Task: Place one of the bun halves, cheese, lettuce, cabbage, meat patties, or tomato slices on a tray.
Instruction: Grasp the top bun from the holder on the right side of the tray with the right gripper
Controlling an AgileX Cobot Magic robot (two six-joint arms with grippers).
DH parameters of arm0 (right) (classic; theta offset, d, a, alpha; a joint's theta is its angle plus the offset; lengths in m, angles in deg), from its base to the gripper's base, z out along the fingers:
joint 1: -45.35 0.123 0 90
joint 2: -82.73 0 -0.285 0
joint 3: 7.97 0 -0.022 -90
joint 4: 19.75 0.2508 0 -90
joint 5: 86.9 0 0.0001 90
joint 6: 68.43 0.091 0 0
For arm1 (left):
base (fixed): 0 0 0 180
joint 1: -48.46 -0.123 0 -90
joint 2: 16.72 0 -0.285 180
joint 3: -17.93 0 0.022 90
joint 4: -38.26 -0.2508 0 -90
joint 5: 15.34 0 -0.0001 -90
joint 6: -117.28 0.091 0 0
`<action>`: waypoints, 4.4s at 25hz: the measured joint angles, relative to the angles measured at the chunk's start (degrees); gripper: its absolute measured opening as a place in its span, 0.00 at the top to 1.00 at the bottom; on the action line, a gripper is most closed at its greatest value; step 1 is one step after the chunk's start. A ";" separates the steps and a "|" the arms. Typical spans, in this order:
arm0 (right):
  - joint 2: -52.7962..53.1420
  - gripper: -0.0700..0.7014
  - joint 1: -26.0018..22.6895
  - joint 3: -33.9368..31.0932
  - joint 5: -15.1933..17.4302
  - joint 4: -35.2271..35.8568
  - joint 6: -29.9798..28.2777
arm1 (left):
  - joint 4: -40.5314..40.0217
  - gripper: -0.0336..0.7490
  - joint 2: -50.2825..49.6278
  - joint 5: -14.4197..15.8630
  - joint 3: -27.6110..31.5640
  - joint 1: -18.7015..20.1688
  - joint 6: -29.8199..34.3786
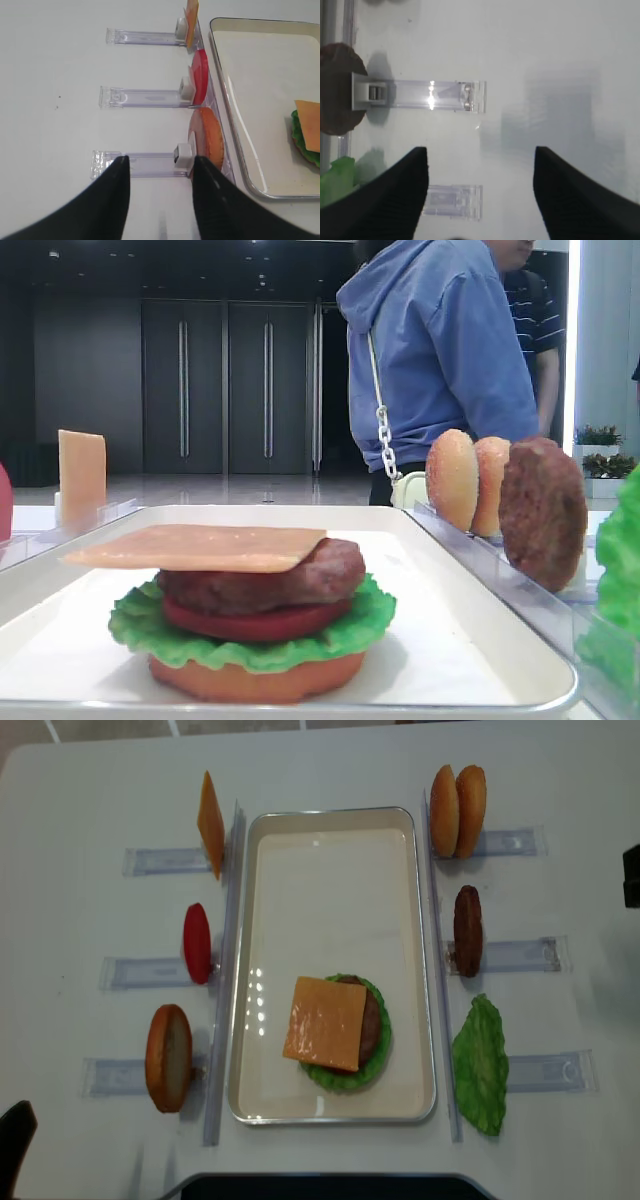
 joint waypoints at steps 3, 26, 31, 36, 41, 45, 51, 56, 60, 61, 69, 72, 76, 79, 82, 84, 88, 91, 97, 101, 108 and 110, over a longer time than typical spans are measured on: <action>-4.89 0.31 0.00 4.96 0.00 0.05 0.00 | 0.00 0.54 0.00 0.00 0.00 0.00 0.01; -32.35 0.31 0.04 34.18 4.51 3.72 -0.11 | 0.00 0.54 0.00 0.00 0.00 0.00 0.12; -34.54 0.31 0.97 35.27 4.55 5.08 -0.11 | 0.00 0.54 0.00 0.00 0.00 0.00 0.14; -34.91 0.31 4.96 35.37 3.81 4.41 1.95 | 0.00 0.54 0.00 0.00 0.00 0.00 0.18; -34.91 0.31 11.17 35.37 2.18 3.62 6.69 | 0.00 0.54 0.00 0.00 0.00 0.00 0.18; -34.91 0.31 15.88 35.37 0.01 3.20 9.69 | 0.00 0.54 0.00 0.00 0.00 0.00 0.18; -34.91 0.31 21.60 35.37 -3.13 3.15 13.15 | 0.00 0.54 0.00 0.00 0.00 0.00 0.18; -34.96 0.31 23.99 35.37 -5.68 3.10 14.76 | 0.00 0.54 0.00 0.00 0.00 0.00 0.18; -35.85 0.31 24.12 35.37 -6.33 2.82 14.85 | 0.00 0.54 0.00 0.00 0.00 0.00 0.18; -36.10 0.31 24.12 35.37 -6.39 2.62 14.85 | 0.00 0.54 0.00 0.00 0.00 0.00 0.18; -38.27 0.31 23.65 35.37 -7.24 2.02 14.85 | 0.00 0.54 0.00 0.00 0.00 0.00 0.18; -38.83 0.31 23.21 35.37 -7.36 1.44 14.85 | 0.00 0.54 0.00 0.00 0.00 0.00 0.18; -39.53 0.31 22.82 35.37 -7.49 1.17 14.32 | 0.00 0.54 0.00 0.00 0.00 0.00 0.18; -39.71 0.31 22.50 35.37 -7.60 1.07 13.95 | 0.00 0.54 0.00 0.00 0.00 0.00 0.18; -39.71 0.31 22.19 35.37 -7.73 1.01 13.76 | 0.00 0.54 0.00 0.00 0.00 0.00 0.18; -39.76 0.31 21.87 35.37 -7.84 1.01 13.70 | 0.00 0.54 0.00 0.00 0.00 0.00 0.18; -39.94 0.31 21.55 35.37 -8.27 0.89 13.48 | 0.00 0.54 0.00 0.00 0.00 0.00 0.18; -40.76 0.31 21.45 35.37 -8.36 0.93 13.19 | 0.00 0.54 0.00 0.00 0.00 0.00 0.18; -42.40 0.31 21.45 35.37 -8.97 1.48 12.49 | 0.00 0.54 0.00 0.00 0.00 0.00 0.18; -43.24 0.31 21.45 35.48 -9.49 1.60 12.21 | 0.00 0.54 0.00 0.00 0.00 0.00 0.18; -44.56 0.31 21.45 35.48 -9.66 1.71 11.83 | 0.00 0.54 0.00 0.00 0.00 0.00 0.18; -44.85 0.31 21.45 35.48 -9.72 1.71 11.83 | 0.00 0.54 0.00 0.00 0.00 0.00 0.18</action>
